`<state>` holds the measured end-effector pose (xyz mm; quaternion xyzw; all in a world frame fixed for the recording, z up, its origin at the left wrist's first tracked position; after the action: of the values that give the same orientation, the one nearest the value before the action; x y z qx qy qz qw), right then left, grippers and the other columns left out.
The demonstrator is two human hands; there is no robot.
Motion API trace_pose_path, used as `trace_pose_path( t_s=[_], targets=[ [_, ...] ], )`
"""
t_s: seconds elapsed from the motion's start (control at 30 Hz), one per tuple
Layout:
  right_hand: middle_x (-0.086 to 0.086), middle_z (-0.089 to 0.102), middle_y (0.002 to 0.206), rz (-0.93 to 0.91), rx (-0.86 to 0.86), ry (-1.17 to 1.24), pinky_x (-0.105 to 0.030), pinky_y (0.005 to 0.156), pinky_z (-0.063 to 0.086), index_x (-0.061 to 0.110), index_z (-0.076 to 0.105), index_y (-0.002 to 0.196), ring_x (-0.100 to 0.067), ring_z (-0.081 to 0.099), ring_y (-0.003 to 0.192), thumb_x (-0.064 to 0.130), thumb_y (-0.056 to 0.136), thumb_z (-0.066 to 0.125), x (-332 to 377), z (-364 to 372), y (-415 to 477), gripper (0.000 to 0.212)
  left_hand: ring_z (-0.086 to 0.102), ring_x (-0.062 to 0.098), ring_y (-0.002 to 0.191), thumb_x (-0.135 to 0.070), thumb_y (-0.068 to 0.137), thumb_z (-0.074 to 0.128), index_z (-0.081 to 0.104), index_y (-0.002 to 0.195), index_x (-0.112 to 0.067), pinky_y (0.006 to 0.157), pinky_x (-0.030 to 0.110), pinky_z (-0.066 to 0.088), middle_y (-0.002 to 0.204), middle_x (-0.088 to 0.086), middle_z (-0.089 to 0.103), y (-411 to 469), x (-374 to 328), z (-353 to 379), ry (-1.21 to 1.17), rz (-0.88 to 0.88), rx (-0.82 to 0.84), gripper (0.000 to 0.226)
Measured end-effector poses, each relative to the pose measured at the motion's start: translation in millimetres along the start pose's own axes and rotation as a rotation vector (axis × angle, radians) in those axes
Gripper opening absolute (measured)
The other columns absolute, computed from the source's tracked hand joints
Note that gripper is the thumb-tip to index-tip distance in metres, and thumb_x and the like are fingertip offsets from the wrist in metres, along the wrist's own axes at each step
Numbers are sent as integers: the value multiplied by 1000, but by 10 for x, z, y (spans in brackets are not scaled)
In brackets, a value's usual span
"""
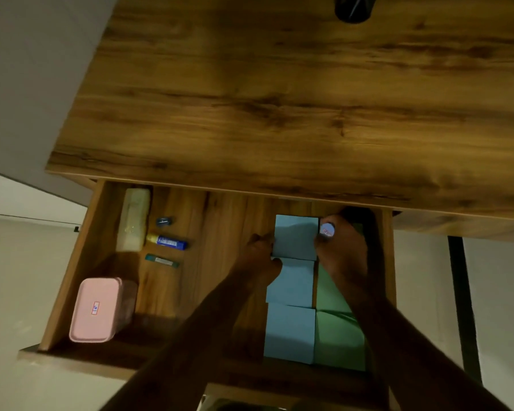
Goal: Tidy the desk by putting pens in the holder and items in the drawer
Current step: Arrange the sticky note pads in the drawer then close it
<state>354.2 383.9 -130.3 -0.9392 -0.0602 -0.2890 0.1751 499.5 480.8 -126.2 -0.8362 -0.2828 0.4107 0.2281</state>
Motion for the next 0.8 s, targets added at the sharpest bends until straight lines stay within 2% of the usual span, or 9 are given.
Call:
trace_pose_path(
  t_s=[0.1, 0.2, 0.27, 0.37, 0.43, 0.47, 0.57, 0.67, 0.8],
  targets=[
    [2, 61, 96, -57, -36, -16, -17, 62, 39, 18, 65, 102, -13, 59, 85, 13, 92, 66, 37, -9, -31, 12, 58, 25, 114, -7, 90, 59, 46, 141, -16, 91, 31, 56, 132, 7, 49, -23, 33, -41, -51, 18, -10, 53],
    [2, 56, 107, -77, 124, 62, -16, 66, 42, 19, 64, 120, -13, 54, 94, 5, 84, 72, 226, 104, -126, 39, 55, 28, 118, -5, 94, 55, 49, 138, -9, 96, 30, 48, 134, 12, 53, -104, 89, -126, -34, 41, -47, 45],
    [-1, 59, 112, -112, 227, 147, -21, 75, 51, 19, 64, 124, -14, 58, 99, 2, 82, 74, 402, 206, -214, 46, 51, 28, 123, -8, 95, 55, 52, 134, -5, 103, 30, 40, 136, 13, 53, -183, 160, -183, -29, 48, -40, 39],
    [4, 64, 118, -226, 331, 177, -24, 89, 52, 21, 64, 127, -9, 59, 107, 10, 85, 75, 680, 419, -331, 46, 57, 20, 110, -15, 91, 63, 59, 120, -13, 89, 27, 49, 120, 4, 58, -297, 410, -319, -66, 9, -85, 30],
    [11, 62, 116, -255, 377, 181, -21, 88, 51, 26, 60, 130, -4, 57, 107, 16, 86, 76, 839, 546, -387, 47, 57, 14, 96, -11, 87, 65, 62, 110, -13, 75, 13, 44, 108, 0, 60, -387, 573, -428, -112, -20, -153, 23],
    [13, 60, 115, -261, 403, 171, -20, 85, 52, 27, 58, 130, -5, 58, 107, 18, 86, 76, 925, 625, -423, 48, 58, 15, 93, -8, 86, 64, 63, 107, -10, 74, 12, 43, 104, 2, 62, -448, 685, -489, -113, -40, -190, 21],
    [13, 61, 103, -315, 458, 139, -12, 70, 46, 24, 57, 115, -9, 62, 99, 16, 84, 76, 1182, 883, -571, 37, 66, 24, 94, -12, 82, 60, 63, 101, -12, 84, 33, 52, 100, 6, 68, -615, 990, -643, -173, -76, -291, 19],
    [9, 62, 103, -399, 505, 94, -22, 80, 52, 23, 62, 106, -14, 64, 99, 11, 81, 75, 1386, 1152, -750, 31, 65, 28, 103, -19, 89, 62, 60, 114, -11, 86, 33, 49, 111, 9, 67, -853, 1165, -845, -114, -130, -321, 26],
    [2, 52, 122, -478, 530, -52, -31, 94, 51, 23, 63, 121, -17, 58, 107, 19, 86, 73, 1558, 1464, -963, 37, 64, 24, 101, -26, 88, 69, 46, 135, -13, 79, 31, 52, 118, 6, 63, -1138, 1368, -1005, -79, -259, -389, 54]
  ],
)
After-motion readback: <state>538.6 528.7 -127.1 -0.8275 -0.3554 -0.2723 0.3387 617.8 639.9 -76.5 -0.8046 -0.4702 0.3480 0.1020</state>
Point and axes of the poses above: each hand's wrist, its own y-axis towards the middle knuckle, its own z-axis out of the palm, x = y × z, the point moved 1 cm from there along y, towards the middle knuckle
